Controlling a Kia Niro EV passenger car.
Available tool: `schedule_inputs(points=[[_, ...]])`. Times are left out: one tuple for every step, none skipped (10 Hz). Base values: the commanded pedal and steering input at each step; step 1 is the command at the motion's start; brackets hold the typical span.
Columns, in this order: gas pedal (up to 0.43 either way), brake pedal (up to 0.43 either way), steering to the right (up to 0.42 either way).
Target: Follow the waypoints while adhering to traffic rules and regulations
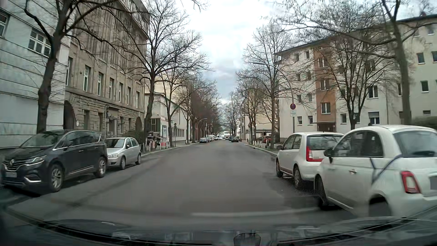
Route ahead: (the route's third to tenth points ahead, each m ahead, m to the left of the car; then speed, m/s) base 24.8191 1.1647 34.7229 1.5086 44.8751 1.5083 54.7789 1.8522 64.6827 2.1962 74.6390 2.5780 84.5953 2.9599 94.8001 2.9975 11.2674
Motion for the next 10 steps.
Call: schedule_inputs(points=[[0.087, 0.012, -0.001], [0.087, 0.012, -0.001], [0.087, 0.012, -0.002], [0.079, 0.012, -0.003], [0.079, 0.012, -0.003], [0.079, 0.006, -0.003], [0.079, 0.012, -0.003], [0.079, 0.012, -0.004], [0.067, 0.012, -0.003], [0.059, 0.012, -0.003]])
